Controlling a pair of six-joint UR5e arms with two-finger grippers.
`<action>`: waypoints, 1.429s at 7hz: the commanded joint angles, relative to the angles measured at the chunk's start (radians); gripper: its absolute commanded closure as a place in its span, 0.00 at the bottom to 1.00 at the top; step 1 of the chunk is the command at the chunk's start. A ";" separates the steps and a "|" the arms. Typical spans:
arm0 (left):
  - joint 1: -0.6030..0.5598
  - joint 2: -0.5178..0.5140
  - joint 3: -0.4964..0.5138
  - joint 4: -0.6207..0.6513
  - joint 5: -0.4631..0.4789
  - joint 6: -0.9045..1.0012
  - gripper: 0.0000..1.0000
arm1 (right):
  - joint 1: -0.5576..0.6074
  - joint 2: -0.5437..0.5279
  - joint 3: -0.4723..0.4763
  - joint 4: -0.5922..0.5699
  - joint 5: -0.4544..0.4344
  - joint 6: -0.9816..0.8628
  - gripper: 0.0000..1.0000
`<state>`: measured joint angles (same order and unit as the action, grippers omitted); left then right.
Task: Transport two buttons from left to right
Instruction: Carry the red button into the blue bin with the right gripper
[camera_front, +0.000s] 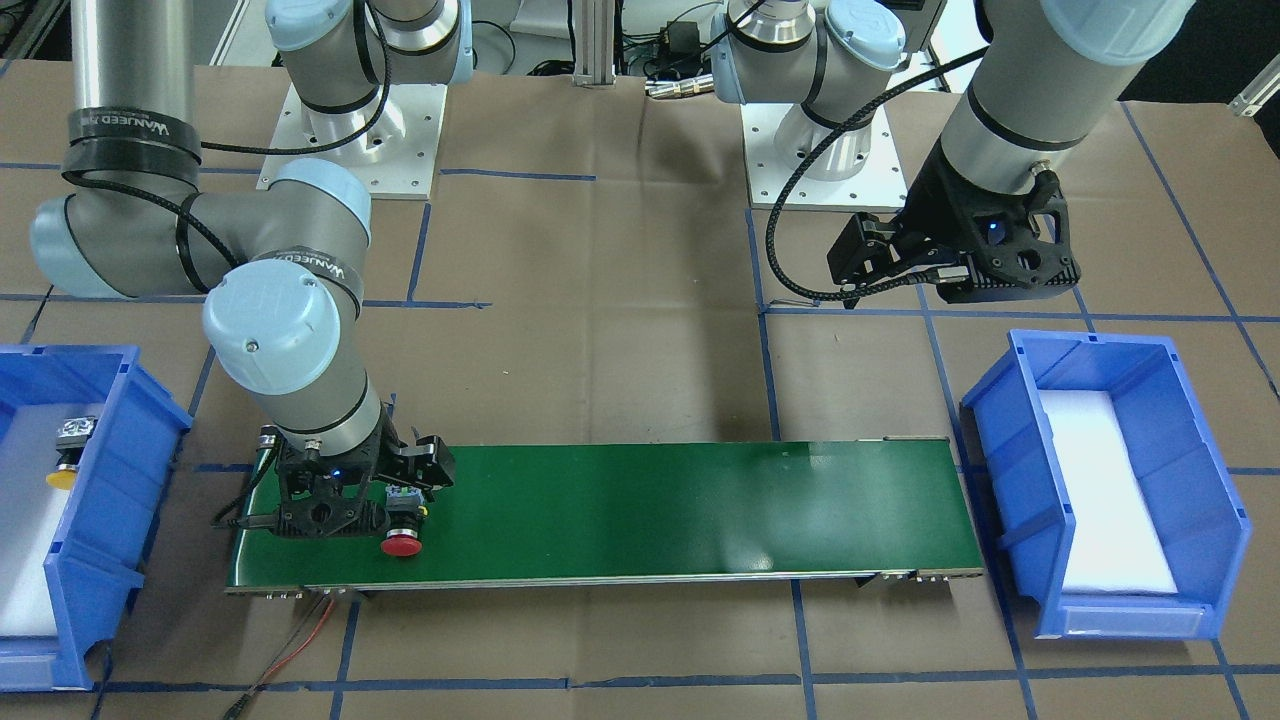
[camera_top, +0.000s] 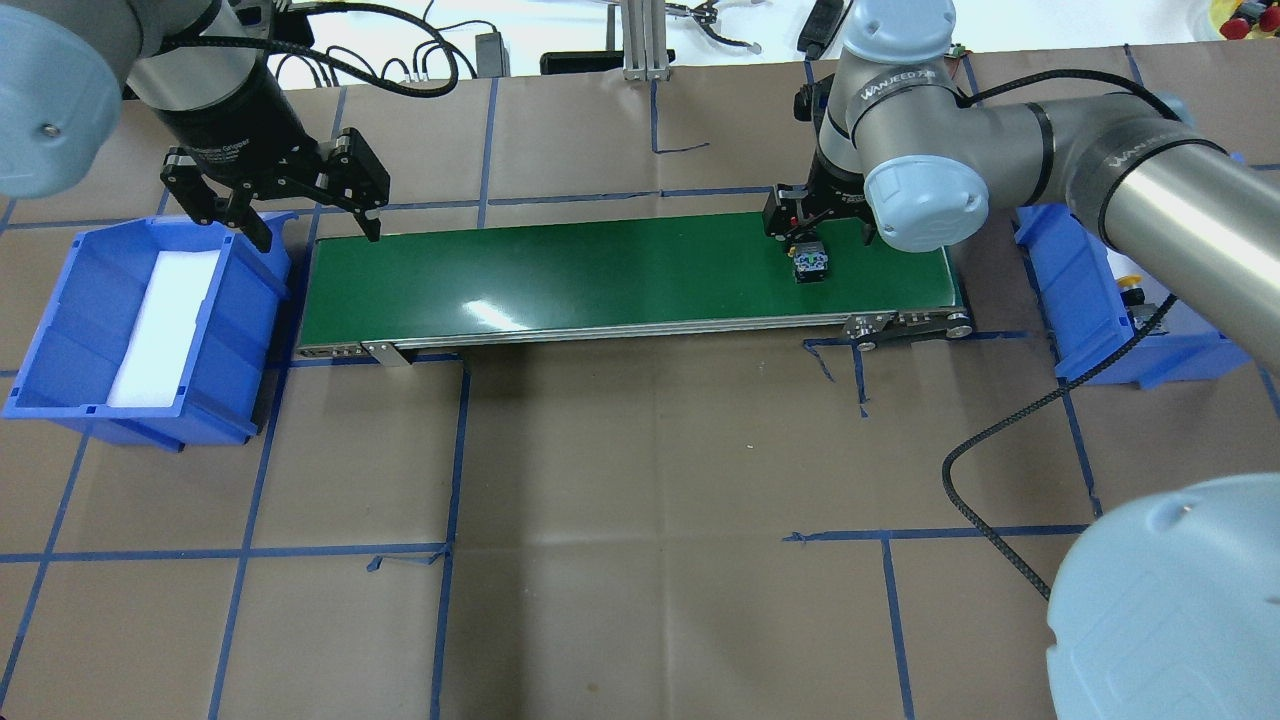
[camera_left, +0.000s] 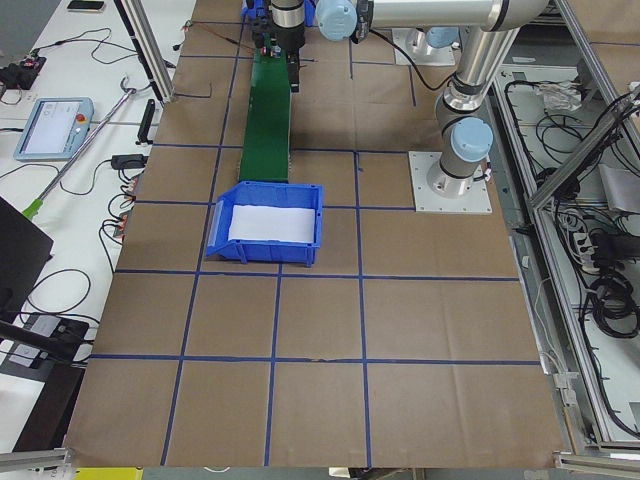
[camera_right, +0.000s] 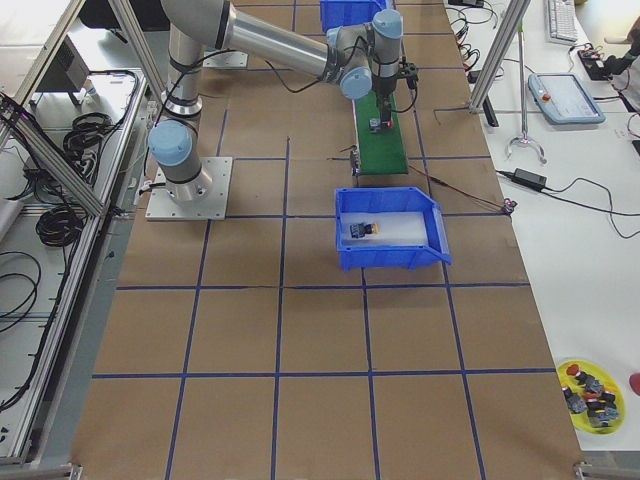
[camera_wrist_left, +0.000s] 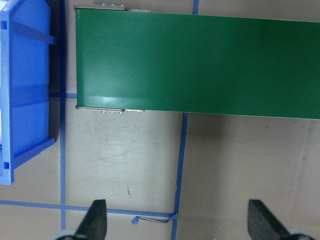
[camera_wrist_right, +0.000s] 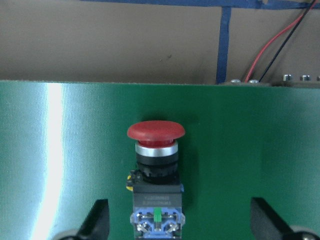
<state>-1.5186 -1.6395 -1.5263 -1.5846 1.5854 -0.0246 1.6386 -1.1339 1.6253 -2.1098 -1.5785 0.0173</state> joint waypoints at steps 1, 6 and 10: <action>0.000 0.001 0.000 0.000 -0.001 0.000 0.00 | -0.003 0.042 0.002 -0.018 0.000 0.001 0.02; 0.000 0.000 0.000 -0.002 -0.001 0.000 0.00 | -0.034 0.025 -0.068 0.126 -0.018 -0.002 0.96; 0.000 0.001 0.000 -0.001 -0.001 0.000 0.00 | -0.266 -0.138 -0.201 0.313 -0.020 -0.261 0.96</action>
<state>-1.5187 -1.6383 -1.5263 -1.5849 1.5846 -0.0256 1.4659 -1.2325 1.4734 -1.8499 -1.5971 -0.1067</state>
